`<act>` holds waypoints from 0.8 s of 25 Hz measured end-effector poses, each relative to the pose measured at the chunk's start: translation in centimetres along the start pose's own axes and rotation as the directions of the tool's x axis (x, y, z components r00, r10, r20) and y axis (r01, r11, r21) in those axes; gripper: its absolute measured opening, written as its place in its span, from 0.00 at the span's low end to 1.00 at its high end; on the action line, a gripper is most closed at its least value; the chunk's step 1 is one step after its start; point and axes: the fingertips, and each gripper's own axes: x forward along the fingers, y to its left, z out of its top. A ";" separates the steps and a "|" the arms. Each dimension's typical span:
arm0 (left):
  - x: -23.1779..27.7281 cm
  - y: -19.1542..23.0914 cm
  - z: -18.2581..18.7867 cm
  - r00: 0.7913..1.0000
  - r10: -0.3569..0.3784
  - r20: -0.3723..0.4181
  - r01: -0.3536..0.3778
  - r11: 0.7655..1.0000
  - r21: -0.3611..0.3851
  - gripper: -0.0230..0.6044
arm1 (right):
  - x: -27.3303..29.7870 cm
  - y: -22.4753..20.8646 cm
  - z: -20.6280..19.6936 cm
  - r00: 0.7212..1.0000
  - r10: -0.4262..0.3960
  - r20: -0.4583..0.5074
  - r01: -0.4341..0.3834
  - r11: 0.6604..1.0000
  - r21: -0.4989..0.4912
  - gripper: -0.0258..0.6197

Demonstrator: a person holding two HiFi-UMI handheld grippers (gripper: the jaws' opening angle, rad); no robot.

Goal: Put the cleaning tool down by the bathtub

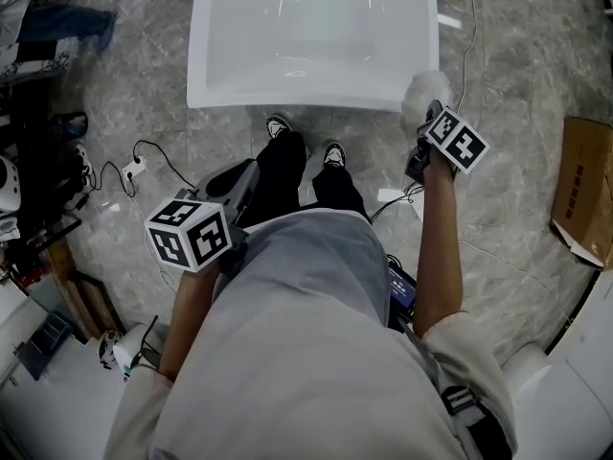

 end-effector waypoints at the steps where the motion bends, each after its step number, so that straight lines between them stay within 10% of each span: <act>1: -0.1 0.1 0.1 1.000 0.001 -0.003 -0.001 1.000 0.001 0.05 | 0.2 0.0 0.0 1.000 -0.004 0.000 0.004 1.000 0.007 0.16; 20: 0.2 2.4 1.5 0.998 0.043 -0.045 -0.042 0.999 0.026 0.05 | 4.8 -1.3 0.8 0.997 -0.081 0.008 0.079 0.984 0.160 0.16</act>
